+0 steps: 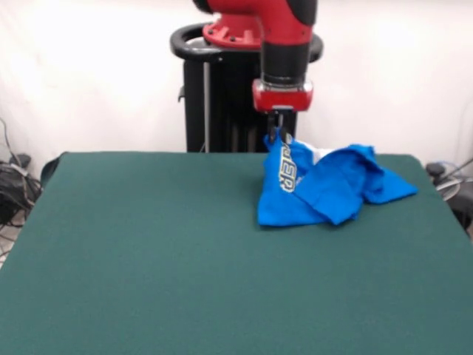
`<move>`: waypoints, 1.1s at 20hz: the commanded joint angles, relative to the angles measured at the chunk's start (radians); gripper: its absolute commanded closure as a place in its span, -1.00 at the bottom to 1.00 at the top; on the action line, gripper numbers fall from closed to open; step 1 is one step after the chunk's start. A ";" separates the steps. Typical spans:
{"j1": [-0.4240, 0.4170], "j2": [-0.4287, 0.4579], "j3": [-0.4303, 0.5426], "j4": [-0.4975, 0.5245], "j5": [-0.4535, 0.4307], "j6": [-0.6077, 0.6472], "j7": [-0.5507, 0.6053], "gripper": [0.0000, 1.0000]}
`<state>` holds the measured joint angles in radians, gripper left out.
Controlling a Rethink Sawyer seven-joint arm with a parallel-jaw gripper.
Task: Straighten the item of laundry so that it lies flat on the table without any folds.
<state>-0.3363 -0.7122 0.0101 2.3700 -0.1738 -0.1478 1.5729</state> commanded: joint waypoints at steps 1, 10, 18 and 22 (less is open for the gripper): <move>-0.043 -0.068 -0.018 -0.144 -0.060 0.018 0.078 1.00; -0.101 0.136 -0.025 -0.283 -0.204 -0.146 0.073 1.00; -0.235 0.134 0.073 -0.365 -0.346 -0.034 0.026 1.00; -0.325 0.076 0.153 -0.372 -0.396 0.079 -0.006 1.00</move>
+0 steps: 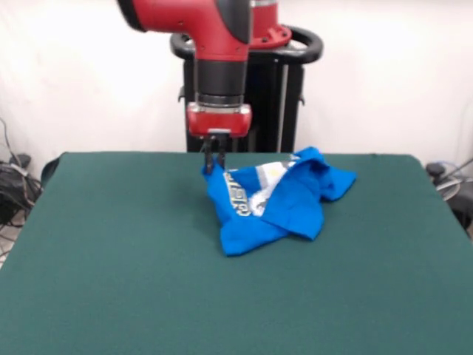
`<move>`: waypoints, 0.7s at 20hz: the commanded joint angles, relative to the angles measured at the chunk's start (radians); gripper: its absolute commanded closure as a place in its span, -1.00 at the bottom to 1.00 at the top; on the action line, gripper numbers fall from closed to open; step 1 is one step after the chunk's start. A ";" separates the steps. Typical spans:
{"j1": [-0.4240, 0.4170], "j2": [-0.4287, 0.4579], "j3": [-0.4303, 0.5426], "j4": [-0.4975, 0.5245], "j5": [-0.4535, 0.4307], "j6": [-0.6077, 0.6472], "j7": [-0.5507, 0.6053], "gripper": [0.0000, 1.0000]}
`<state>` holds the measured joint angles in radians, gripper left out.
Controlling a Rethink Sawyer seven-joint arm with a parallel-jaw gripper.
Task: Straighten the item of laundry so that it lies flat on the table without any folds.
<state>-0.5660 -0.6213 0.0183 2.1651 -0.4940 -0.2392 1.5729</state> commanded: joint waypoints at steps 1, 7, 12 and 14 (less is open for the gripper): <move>-0.115 -0.023 0.160 -0.175 -0.087 0.193 -0.016 1.00; -0.245 -0.031 0.270 -0.197 -0.158 0.298 -0.069 1.00; -0.350 -0.052 0.358 -0.185 -0.207 0.379 -0.114 1.00; -0.391 -0.068 0.385 -0.179 -0.218 0.412 -0.133 1.00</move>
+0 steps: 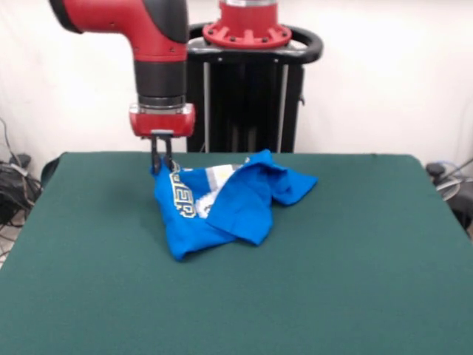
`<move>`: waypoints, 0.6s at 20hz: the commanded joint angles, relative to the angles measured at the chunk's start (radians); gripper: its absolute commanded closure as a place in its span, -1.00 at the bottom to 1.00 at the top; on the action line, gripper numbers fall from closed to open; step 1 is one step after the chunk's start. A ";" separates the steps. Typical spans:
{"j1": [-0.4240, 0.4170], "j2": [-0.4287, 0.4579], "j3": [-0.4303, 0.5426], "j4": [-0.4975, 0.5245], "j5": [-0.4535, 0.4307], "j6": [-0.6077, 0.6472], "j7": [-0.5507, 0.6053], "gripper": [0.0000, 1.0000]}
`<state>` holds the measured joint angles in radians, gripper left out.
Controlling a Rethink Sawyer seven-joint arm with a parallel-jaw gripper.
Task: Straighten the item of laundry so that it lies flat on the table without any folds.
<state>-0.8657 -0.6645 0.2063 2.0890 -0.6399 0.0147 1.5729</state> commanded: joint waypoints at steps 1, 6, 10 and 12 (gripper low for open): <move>-0.115 -0.030 0.217 -0.102 -0.074 0.179 -0.145 1.00; -0.219 -0.053 0.294 -0.110 -0.075 0.270 -0.189 1.00; -0.253 -0.081 0.331 -0.109 -0.079 0.314 -0.199 1.00; -0.255 -0.091 0.337 -0.104 -0.086 0.321 -0.185 1.00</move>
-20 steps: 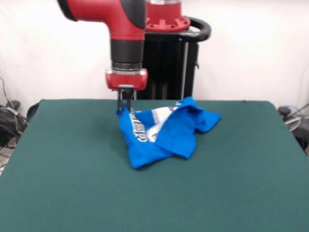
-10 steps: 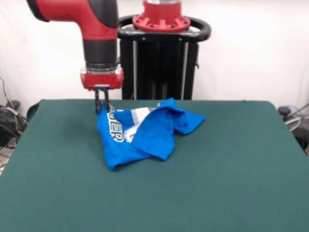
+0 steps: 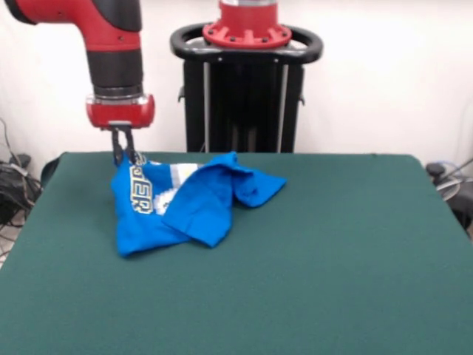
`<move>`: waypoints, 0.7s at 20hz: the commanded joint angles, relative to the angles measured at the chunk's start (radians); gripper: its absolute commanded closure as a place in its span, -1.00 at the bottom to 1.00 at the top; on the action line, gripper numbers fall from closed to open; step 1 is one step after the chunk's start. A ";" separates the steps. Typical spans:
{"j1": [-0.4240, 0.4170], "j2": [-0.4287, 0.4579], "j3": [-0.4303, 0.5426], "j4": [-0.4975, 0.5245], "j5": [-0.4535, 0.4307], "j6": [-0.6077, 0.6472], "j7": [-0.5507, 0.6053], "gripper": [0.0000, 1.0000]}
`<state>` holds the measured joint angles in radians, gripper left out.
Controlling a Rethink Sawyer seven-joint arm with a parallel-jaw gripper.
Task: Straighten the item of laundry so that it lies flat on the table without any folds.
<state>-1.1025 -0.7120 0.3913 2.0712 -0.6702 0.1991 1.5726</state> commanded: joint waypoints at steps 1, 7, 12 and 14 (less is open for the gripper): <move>-0.020 -0.047 0.154 -0.085 -0.060 0.138 -0.181 1.00; 0.008 -0.088 0.155 -0.036 -0.030 0.155 -0.087 -1.00; 0.144 -0.233 0.139 0.086 0.111 0.173 0.091 -1.00; 0.197 -0.276 0.120 0.115 0.166 0.194 0.134 -1.00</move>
<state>-1.0348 -0.8562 0.4576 2.1005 -0.6152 0.2448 1.5726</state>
